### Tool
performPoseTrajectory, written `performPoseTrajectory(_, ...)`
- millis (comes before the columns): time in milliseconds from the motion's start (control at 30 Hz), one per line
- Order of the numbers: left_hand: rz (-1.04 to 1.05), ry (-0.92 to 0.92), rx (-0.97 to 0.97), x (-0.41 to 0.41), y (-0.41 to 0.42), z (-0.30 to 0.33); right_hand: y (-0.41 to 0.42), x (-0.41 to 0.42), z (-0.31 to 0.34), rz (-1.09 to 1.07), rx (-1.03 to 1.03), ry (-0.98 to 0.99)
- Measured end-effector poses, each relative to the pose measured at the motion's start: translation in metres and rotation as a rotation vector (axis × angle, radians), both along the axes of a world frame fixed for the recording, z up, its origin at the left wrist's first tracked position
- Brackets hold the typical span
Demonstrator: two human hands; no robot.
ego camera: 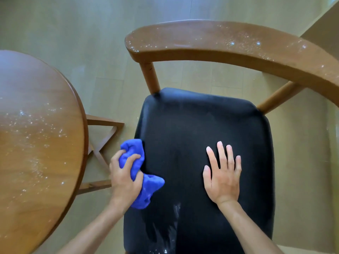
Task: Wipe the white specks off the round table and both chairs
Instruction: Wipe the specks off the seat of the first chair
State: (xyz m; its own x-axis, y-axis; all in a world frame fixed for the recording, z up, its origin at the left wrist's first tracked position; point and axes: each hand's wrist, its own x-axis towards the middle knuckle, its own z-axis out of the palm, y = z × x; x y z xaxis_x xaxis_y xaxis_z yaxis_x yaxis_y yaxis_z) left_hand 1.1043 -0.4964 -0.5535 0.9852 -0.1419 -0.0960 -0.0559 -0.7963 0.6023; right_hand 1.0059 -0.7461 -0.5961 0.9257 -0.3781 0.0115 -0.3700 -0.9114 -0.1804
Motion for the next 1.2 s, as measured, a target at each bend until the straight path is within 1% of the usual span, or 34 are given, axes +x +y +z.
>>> performPoseTrajectory(67,-0.047,0.019,0.015,-0.042,0.016,0.001,0.000,0.000,0.000,-0.002,-0.002,0.005)
performPoseTrajectory(167,-0.075,0.003,0.020,-0.051,0.015,0.001,0.001,0.000,0.002,-0.008,-0.004,0.004)
performPoseTrajectory(300,-0.047,-0.056,0.004,-0.011,-0.020,0.001,0.001,0.000,0.000,-0.008,-0.012,0.018)
performPoseTrajectory(400,-0.109,-0.131,0.031,0.033,-0.055,-0.003,0.000,0.000,0.001,-0.008,-0.009,0.019)
performPoseTrajectory(533,-0.188,-0.198,0.138,0.096,-0.115,-0.008,0.001,0.000,-0.001,-0.007,-0.008,-0.006)
performPoseTrajectory(600,-0.228,-0.219,0.218,0.113,-0.143,-0.007,0.001,0.000,-0.002,-0.002,-0.004,-0.030)
performPoseTrajectory(667,-0.266,-0.237,0.278,0.115,-0.153,-0.006,0.001,0.000,-0.003,0.001,-0.007,-0.033)
performPoseTrajectory(733,-0.344,-0.255,0.285,0.106,-0.140,-0.004,0.001,0.000,-0.002,0.003,-0.001,-0.032)
performPoseTrajectory(800,-0.414,-0.294,0.252,0.080,-0.115,-0.002,0.001,0.001,0.000,0.001,-0.002,-0.025)
performPoseTrajectory(900,-0.551,-0.309,0.189,0.001,-0.064,-0.001,0.001,0.001,0.002,-0.008,0.000,-0.011)
performPoseTrajectory(967,-0.698,-0.317,0.210,-0.062,-0.023,0.000,0.001,0.001,0.002,-0.004,-0.006,0.002)
performPoseTrajectory(1033,-0.812,-0.311,0.232,-0.100,0.008,-0.001,0.001,0.001,0.002,-0.005,-0.004,0.007)
performPoseTrajectory(1100,-0.841,-0.281,0.239,-0.106,0.016,-0.005,0.001,0.001,0.002,-0.006,-0.012,0.008)
performPoseTrajectory(1200,-0.875,-0.317,0.237,-0.086,0.001,-0.003,0.001,0.000,0.001,-0.008,-0.019,0.006)
